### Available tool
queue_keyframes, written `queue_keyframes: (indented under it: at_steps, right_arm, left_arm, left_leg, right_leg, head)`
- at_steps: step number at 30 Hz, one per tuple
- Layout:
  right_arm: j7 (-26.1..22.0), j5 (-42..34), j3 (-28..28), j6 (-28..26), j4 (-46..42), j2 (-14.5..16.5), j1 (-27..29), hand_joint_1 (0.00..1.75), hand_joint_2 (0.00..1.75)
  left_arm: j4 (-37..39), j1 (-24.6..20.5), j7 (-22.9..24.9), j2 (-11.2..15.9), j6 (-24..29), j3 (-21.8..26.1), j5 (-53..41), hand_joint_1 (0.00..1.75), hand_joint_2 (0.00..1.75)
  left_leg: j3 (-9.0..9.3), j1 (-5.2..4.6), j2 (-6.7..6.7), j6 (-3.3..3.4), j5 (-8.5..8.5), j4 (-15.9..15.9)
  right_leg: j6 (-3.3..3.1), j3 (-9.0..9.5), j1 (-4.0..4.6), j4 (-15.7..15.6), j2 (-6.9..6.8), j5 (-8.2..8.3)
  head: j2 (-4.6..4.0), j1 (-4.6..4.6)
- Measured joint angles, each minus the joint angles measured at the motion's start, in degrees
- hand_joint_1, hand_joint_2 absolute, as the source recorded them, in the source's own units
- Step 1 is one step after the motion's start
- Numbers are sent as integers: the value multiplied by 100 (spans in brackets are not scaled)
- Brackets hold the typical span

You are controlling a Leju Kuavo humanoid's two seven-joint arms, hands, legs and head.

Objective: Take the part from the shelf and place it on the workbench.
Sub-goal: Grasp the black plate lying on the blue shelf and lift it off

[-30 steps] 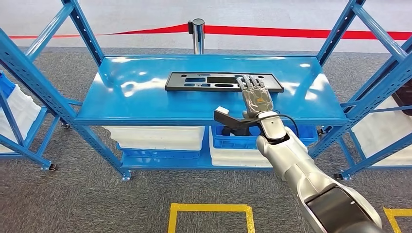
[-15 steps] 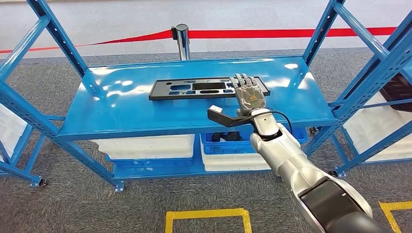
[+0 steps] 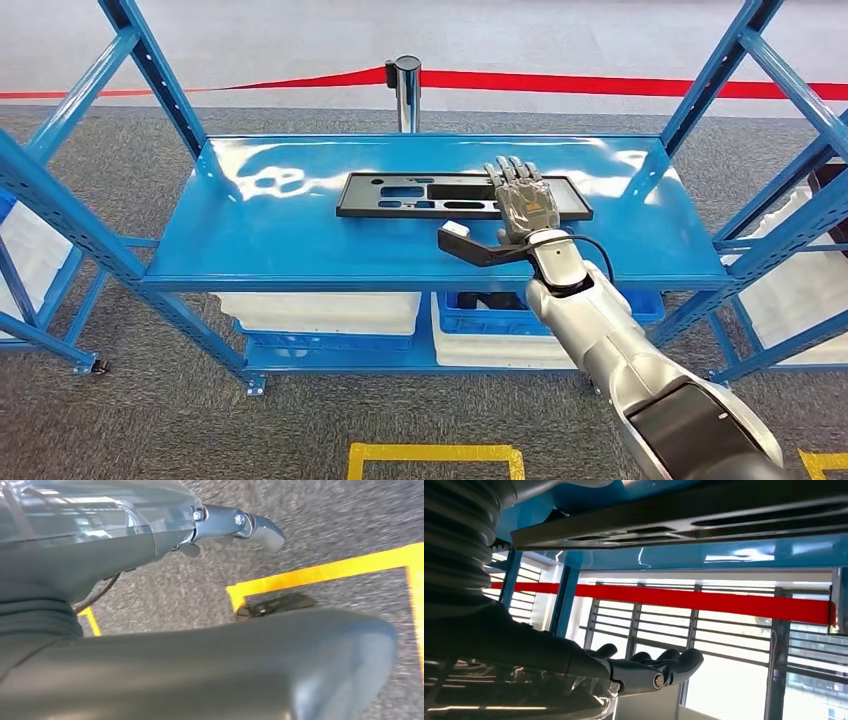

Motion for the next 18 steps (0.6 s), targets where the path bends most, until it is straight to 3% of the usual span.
queue_keyframes:
  at_steps: [1,5,9,18]
  right_arm:
    - [-2,0,1,1,1,1,-2,0,175]
    - [-6,-3,-3,10,3,-9,3,0,175]
    - [-7,-7,1,62,5,2,-10,0,175]
    - [97,-178,-13,692,162,3,-25,0,175]
  left_arm:
    - [1,-3,1,1,0,1,0,0,0]
    - [1,7,6,-1,-1,3,2,0,0]
    - [1,0,8,-3,0,36,11,0,0]
    - [1,8,11,-3,1,99,-23,0,0]
  left_leg:
    - [15,-8,-1,-28,-21,-1]
    - [29,-13,8,-115,-31,-21]
    - [65,-10,23,-71,-17,-20]
    - [97,-4,25,-110,-47,-110]
  right_leg:
    - [-17,82,6,-193,-2,39]
    - [-116,145,13,-277,16,-33]
    - [-148,173,26,-272,28,-64]
    - [-172,168,47,-271,16,-80]
  head:
    - [0,-1]
    - [0,-72]
    - [0,-166]
    - [0,-186]
